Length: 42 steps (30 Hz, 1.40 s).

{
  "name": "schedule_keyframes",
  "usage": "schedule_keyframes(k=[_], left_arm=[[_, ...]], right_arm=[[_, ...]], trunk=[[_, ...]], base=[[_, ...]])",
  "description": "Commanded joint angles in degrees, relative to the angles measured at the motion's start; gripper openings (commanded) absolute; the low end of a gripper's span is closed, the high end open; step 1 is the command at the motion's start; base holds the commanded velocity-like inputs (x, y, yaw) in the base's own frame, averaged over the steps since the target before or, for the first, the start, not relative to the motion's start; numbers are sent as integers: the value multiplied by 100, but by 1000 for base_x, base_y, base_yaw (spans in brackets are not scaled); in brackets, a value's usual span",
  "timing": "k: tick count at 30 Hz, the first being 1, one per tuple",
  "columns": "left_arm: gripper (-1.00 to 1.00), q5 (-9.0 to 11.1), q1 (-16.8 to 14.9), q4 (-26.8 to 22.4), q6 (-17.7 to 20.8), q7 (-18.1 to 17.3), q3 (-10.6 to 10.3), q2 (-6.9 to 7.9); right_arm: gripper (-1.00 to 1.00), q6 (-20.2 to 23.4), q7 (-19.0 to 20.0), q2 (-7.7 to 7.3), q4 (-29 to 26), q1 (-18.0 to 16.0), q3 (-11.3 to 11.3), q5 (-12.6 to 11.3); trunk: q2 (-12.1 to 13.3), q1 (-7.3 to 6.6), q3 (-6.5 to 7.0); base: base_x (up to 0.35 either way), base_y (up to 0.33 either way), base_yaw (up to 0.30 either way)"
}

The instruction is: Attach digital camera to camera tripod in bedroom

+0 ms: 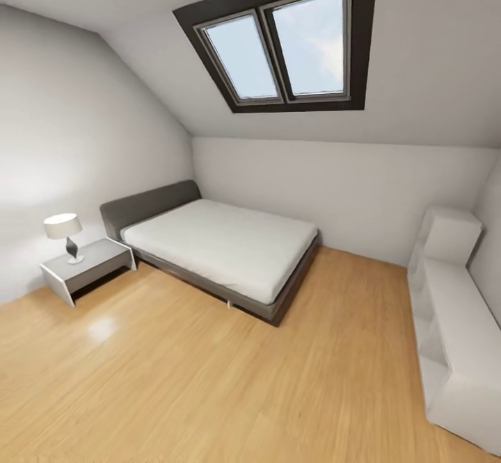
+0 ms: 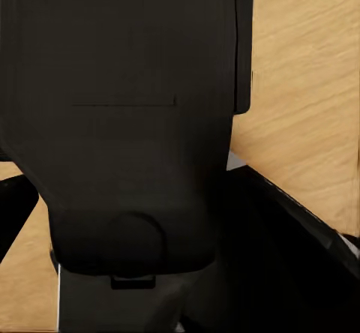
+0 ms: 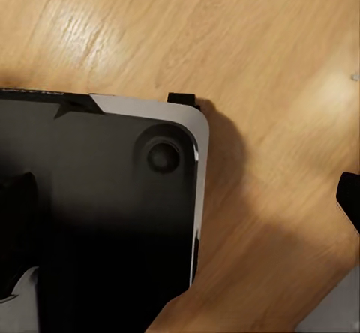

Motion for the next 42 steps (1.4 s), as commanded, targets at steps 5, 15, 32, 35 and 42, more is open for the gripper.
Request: schedule_keyframes(k=[5, 15, 32, 35, 42], left_arm=[[-100, 64, -2, 0, 33, 33, 19, -8], [-100, 99, -2, 7, 25, 30, 14, -24], [-100, 100, -2, 3, -228, 20, 15, -36], [-100, 99, -2, 3, -216, 19, 17, -33], [-100, 98, -2, 2, -182, 18, 17, -31]], right_arm=[[100, -45, 14, -27, 3, -1, -54, 38], [100, -60, 13, -34, 2, 1, -41, 37], [100, -53, 20, -34, 9, -3, -29, 28], [100, -47, 21, -40, 10, -3, -25, 28], [100, -44, 22, -59, 10, -1, -20, 28]], trunk=[[-4, 2, -2], [-4, 2, -2], [-4, 2, -2], [-4, 2, -2], [-4, 2, -2]], base=[[0, 0, 300], [0, 0, 300], [71, 0, 289], [286, 0, 102], [312, 0, 28]])
